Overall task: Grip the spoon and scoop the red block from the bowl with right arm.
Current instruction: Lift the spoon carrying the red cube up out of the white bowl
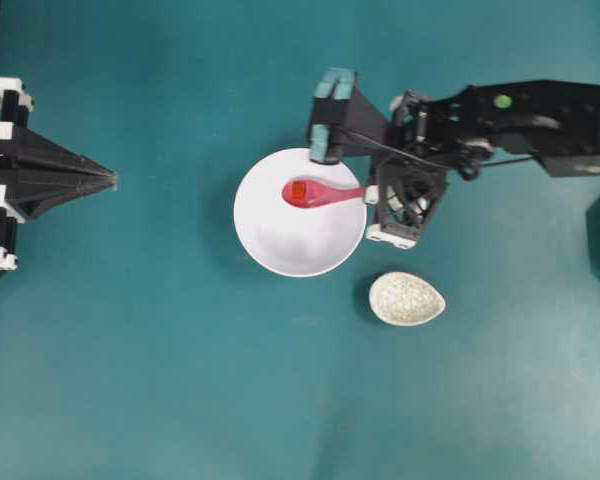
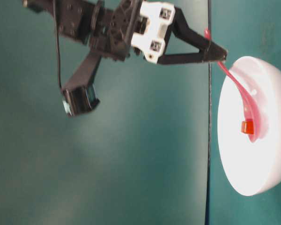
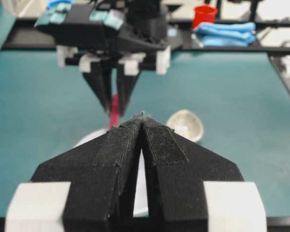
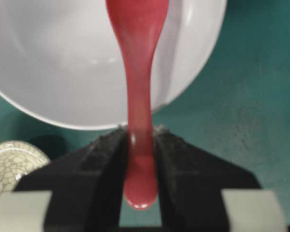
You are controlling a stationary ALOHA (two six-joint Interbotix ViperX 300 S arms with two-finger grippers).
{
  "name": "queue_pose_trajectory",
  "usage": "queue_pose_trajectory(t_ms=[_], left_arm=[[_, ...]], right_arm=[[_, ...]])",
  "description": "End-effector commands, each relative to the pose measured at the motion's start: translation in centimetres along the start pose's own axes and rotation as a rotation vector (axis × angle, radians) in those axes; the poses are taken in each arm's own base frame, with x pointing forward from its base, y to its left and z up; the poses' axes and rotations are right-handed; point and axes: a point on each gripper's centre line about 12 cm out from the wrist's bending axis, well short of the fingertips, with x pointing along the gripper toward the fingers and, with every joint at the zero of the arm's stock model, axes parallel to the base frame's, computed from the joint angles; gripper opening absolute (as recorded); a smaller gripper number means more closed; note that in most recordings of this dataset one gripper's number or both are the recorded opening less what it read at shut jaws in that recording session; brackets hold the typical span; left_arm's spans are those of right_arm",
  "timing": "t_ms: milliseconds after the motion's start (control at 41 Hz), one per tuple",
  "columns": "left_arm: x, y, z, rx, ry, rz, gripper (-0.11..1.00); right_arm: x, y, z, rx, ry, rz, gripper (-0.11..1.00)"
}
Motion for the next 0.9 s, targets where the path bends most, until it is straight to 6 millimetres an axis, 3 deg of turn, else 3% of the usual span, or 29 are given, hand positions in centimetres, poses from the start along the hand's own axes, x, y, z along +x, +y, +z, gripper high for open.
queue_pose_trajectory(t_ms=[0, 366, 878], left_arm=[[0.2, 0.0, 0.3, 0.0, -0.008, -0.002, 0.01], [0.2, 0.0, 0.4, -0.015, -0.011, -0.002, 0.01], [0.2, 0.0, 0.6, -0.02, -0.018, -0.002, 0.01]], right_arm=[[-1.7, 0.4, 0.3, 0.002, -0.101, 0.018, 0.24], [-3.7, 0.6, 0.3, -0.001, -0.187, 0.029, 0.24], [-9.9, 1.3, 2.8, -0.018, -0.21, 0.039, 0.24]])
